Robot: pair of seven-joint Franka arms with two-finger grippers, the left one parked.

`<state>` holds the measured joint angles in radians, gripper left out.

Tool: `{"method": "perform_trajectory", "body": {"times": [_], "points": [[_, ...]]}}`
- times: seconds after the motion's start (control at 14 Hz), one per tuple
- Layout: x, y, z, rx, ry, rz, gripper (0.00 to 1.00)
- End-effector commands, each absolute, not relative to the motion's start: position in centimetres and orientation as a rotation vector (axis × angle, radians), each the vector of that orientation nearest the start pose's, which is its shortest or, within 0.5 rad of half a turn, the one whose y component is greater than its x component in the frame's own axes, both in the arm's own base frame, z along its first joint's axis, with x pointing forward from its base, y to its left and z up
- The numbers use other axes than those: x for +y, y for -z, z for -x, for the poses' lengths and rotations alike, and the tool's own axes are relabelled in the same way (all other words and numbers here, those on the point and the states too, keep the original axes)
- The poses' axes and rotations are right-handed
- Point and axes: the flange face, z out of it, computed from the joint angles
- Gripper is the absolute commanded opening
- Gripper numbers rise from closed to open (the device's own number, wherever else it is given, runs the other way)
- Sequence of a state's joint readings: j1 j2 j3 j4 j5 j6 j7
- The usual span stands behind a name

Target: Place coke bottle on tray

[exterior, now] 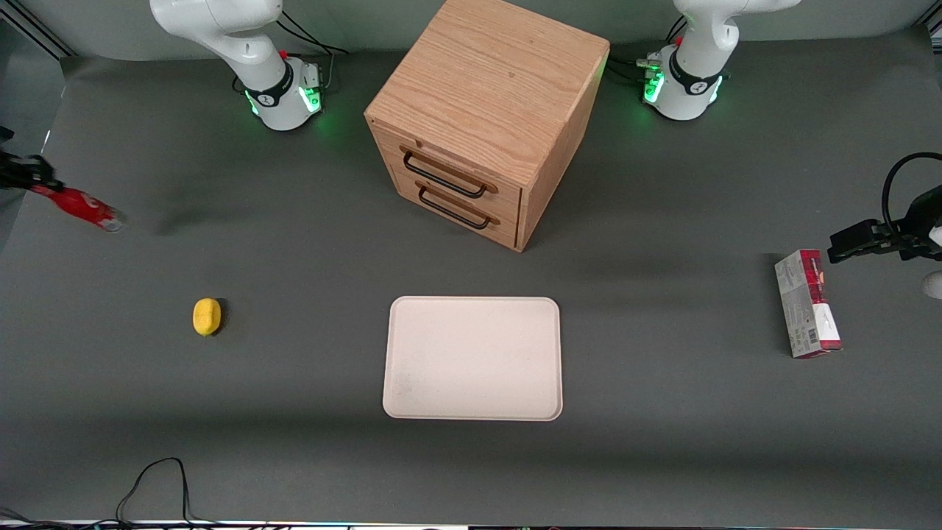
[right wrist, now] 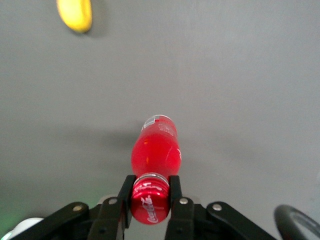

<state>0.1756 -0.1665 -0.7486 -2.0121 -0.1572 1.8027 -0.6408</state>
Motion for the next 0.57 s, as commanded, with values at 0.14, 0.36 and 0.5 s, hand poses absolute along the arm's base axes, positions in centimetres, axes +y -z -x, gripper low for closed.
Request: {"method": "perform_trajectory", "body": {"times": [0.14,0.36,0.5], "points": [[-27.8,-68.1,-42.7,-0.249,-0.007,3.146,0.14],[-25.6,-71.1,-43.9,-0.274,0.010,3.130,0.14],[-21.6,-71.9,-47.5,-0.373,0.058,3.105,0.14]]}}
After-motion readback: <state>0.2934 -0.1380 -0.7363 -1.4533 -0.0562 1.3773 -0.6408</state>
